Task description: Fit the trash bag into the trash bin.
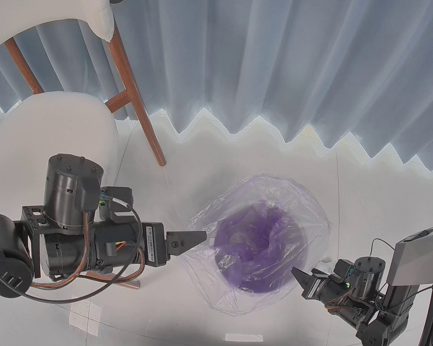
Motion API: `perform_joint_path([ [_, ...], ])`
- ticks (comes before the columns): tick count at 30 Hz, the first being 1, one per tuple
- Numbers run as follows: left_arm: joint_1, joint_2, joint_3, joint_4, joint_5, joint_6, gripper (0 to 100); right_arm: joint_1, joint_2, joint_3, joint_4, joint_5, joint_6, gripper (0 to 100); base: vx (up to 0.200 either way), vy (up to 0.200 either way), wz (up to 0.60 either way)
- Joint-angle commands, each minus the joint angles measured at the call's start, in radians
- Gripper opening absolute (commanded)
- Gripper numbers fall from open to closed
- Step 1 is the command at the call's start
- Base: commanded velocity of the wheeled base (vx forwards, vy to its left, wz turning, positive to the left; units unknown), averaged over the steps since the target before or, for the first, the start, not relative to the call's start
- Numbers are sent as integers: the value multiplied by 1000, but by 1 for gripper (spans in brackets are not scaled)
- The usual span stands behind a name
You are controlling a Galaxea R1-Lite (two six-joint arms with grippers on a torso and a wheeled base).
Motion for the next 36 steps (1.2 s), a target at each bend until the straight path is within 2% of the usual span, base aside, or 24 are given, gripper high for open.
perform_joint_path([
  [1,0,-2,3,-1,0,0,100,1,-37,7,-17,-1,-6,0,0,0,0],
  [9,0,23,13,-1,3,7,100,-39,-57,54,-16,-12,-47,0,0,0,0],
  [13,9,52,29,-7,9,60,100,-79,15,83,-17,-12,-111,0,0,0,0],
  [20,29,57,15,-11,4,70,100,-42,60,111,-17,-14,-115,0,0,0,0],
  [31,50,140,-13,-221,10,67,100,-18,49,108,-17,-14,-110,0,0,0,0],
  [32,50,144,-13,-231,10,67,100,-13,48,108,-17,-14,-105,100,0,0,0],
  [36,55,144,-10,-238,4,66,100,8,-8,136,-17,-18,-75,100,0,0,0],
])
